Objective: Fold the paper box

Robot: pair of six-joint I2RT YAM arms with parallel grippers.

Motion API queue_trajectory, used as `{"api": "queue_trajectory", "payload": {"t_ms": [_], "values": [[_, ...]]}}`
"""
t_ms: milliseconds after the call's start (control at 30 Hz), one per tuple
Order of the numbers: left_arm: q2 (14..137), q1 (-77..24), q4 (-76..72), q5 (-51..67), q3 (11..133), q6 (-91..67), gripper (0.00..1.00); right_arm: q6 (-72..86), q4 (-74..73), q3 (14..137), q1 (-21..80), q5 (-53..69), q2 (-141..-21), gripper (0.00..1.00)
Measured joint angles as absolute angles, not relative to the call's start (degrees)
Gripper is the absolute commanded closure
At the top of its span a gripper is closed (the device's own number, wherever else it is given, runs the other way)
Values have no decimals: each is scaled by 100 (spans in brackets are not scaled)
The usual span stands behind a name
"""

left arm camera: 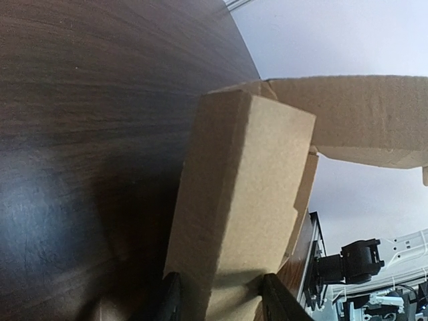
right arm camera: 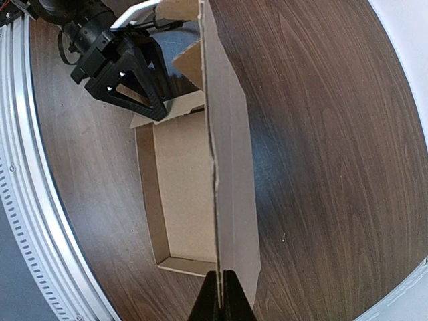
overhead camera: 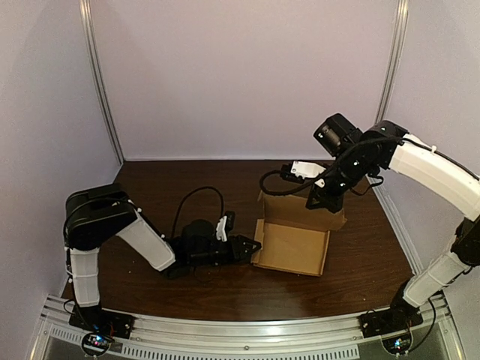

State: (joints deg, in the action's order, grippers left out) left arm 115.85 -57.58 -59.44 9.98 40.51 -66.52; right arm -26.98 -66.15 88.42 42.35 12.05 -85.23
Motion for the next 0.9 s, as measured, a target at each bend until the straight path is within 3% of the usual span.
{"api": "queue_trajectory", "payload": {"t_ms": [367,900], "values": [[11585,-5758,-4709,845,4733,-6132,73,-2563,-6851,8910,4108,1594,-8521,100],[11570,-5760,-3688,832,5358,-5662,74,-2263,-6936,9275,3798,2383,-8567,100]]}}
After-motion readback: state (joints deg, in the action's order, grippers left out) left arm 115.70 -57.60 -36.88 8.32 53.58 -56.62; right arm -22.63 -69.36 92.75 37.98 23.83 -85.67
